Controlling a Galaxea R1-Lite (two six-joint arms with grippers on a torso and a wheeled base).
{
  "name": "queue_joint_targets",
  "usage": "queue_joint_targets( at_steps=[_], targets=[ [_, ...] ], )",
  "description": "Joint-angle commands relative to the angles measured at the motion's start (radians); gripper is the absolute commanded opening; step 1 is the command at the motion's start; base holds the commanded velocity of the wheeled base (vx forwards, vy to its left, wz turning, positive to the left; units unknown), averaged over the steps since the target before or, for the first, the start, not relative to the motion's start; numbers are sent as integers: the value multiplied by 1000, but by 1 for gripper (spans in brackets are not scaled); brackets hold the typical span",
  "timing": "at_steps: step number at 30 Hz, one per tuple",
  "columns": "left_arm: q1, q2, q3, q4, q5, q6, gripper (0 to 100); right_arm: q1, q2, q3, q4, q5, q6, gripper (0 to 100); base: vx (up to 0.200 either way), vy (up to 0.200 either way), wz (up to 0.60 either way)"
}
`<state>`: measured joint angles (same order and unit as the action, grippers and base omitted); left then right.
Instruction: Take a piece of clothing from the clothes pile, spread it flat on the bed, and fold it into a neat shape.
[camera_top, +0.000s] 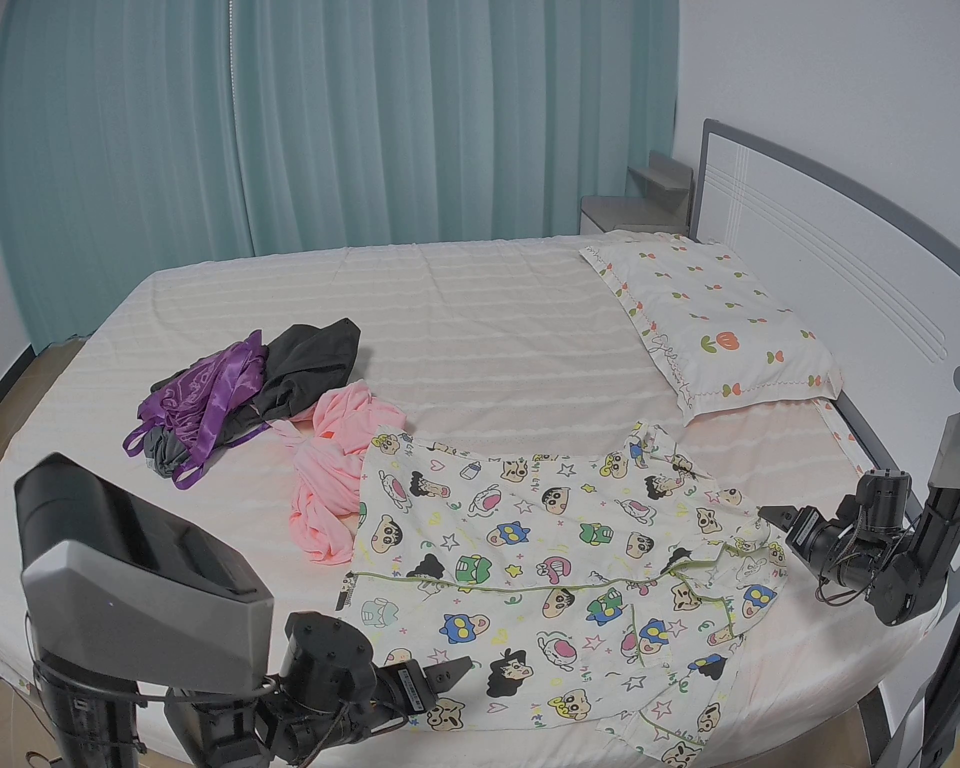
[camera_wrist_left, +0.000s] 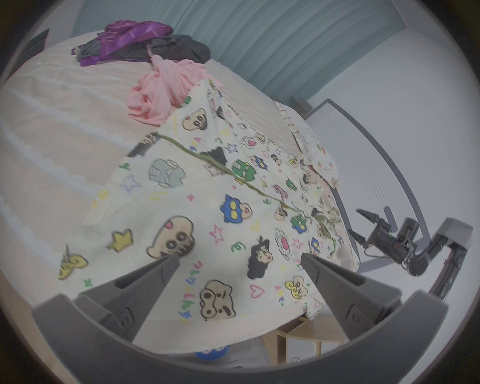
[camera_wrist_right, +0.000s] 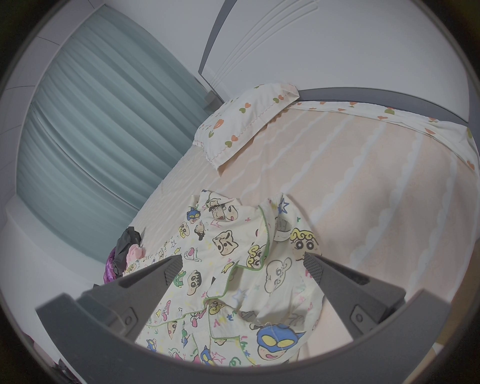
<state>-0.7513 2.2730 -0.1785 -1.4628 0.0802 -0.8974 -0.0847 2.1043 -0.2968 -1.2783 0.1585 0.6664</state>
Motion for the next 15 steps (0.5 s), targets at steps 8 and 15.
queue_joint_targets(
  at_steps=[8, 15],
  targets=[
    [43, 0, 70, -108, 47, -21, 100, 28, 10, 38, -42, 1, 1, 100, 0, 0, 0],
    [190, -194, 71, -108, -4, -66, 100, 29, 7, 50, -47, 1, 1, 100, 0, 0, 0]
  ],
)
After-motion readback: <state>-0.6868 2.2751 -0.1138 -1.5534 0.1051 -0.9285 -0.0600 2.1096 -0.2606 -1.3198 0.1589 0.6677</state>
